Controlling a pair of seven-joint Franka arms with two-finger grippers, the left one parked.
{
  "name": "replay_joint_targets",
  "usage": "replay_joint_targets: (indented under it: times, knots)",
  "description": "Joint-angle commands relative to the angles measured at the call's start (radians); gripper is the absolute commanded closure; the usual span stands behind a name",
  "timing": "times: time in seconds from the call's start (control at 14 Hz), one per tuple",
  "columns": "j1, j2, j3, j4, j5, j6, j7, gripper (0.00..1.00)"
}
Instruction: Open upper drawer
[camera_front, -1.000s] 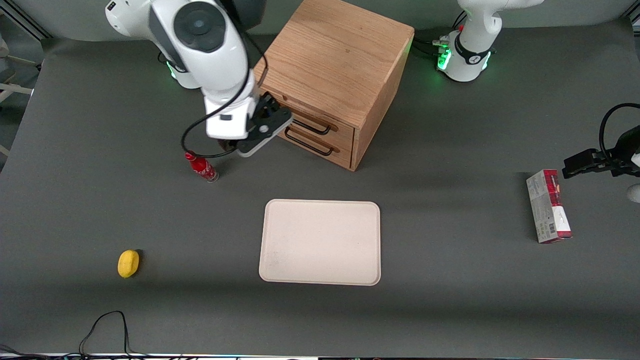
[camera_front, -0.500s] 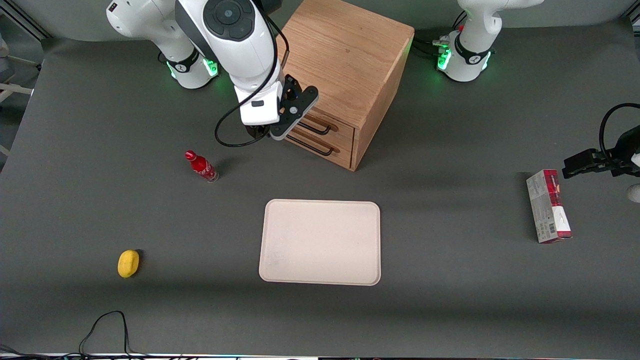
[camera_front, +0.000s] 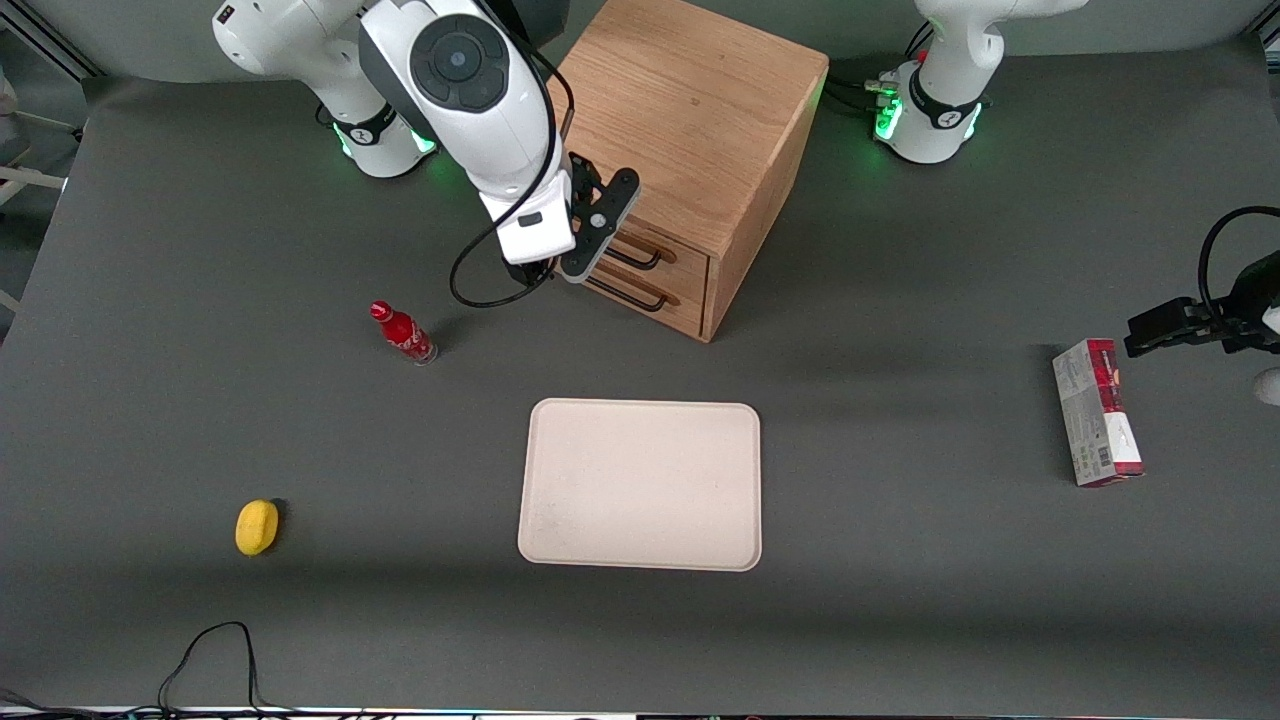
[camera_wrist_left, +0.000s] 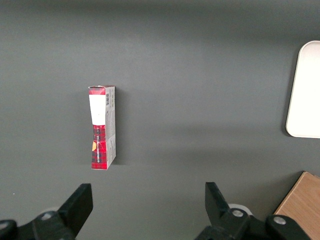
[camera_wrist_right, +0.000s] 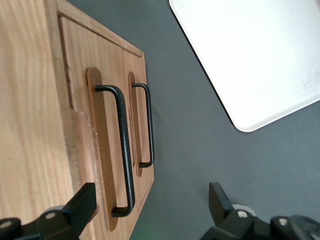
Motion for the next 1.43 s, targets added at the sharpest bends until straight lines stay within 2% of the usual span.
replay_joint_targets:
  times: [0.0,0.36,0.86,1.36]
  knots:
    - [0.018,-0.050,-0.008,-0.119,0.030,0.083,-0.037,0.00]
    - [0.056,-0.060,-0.010,-0.236,0.029,0.203,-0.036,0.00]
    - [0.058,-0.065,-0.010,-0.350,0.021,0.341,-0.036,0.00]
    - [0.061,-0.054,-0.012,-0.364,0.018,0.371,-0.036,0.00]
